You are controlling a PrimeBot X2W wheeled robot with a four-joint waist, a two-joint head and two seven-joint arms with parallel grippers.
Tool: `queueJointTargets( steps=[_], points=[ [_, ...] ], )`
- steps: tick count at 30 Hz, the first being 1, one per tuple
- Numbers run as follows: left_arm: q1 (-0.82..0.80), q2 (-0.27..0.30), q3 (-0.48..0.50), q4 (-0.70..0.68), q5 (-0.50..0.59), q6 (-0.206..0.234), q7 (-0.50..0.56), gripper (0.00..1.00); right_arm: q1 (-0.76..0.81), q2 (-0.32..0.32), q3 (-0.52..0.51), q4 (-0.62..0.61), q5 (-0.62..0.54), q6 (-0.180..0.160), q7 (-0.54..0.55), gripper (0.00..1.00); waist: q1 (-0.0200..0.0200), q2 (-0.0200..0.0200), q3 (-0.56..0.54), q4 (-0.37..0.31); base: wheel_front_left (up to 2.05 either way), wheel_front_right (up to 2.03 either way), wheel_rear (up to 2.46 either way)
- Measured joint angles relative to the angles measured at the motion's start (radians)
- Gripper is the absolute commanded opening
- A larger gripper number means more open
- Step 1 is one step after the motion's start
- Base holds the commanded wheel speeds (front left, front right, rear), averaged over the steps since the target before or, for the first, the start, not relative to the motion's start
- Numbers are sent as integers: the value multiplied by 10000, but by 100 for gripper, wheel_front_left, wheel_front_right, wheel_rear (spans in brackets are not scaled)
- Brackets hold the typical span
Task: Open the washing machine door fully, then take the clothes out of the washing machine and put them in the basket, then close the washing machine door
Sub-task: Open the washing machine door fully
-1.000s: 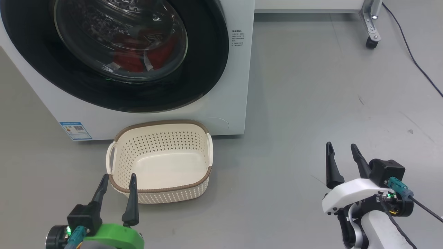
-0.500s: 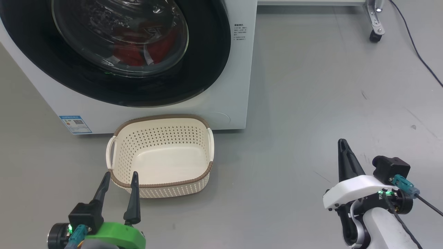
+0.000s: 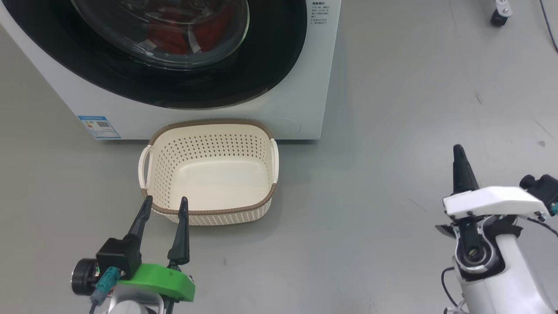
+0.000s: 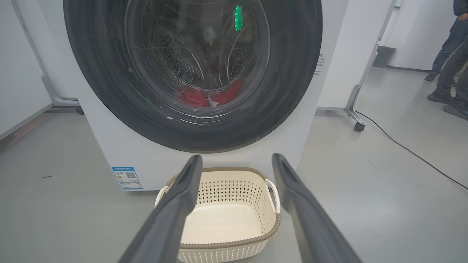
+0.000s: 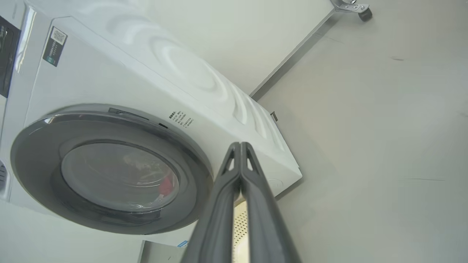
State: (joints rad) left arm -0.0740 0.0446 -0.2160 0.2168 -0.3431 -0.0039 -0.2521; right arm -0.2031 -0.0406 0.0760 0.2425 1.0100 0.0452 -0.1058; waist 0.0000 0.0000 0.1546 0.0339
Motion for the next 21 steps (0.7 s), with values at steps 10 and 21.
queueJointTargets(
  steps=[10,21],
  points=[
    [-770,-10,-679,-198,71,-2,0,100,-1960,-56,-1553,-382,3714,-290,1547,0,0,0,1032,537,0,0,0],
    [-1229,-25,-1139,-313,-94,81,0,100,-3904,-157,-1952,-539,4777,-1323,2713,0,1,0,1929,1253,0,0,0]
  ],
)
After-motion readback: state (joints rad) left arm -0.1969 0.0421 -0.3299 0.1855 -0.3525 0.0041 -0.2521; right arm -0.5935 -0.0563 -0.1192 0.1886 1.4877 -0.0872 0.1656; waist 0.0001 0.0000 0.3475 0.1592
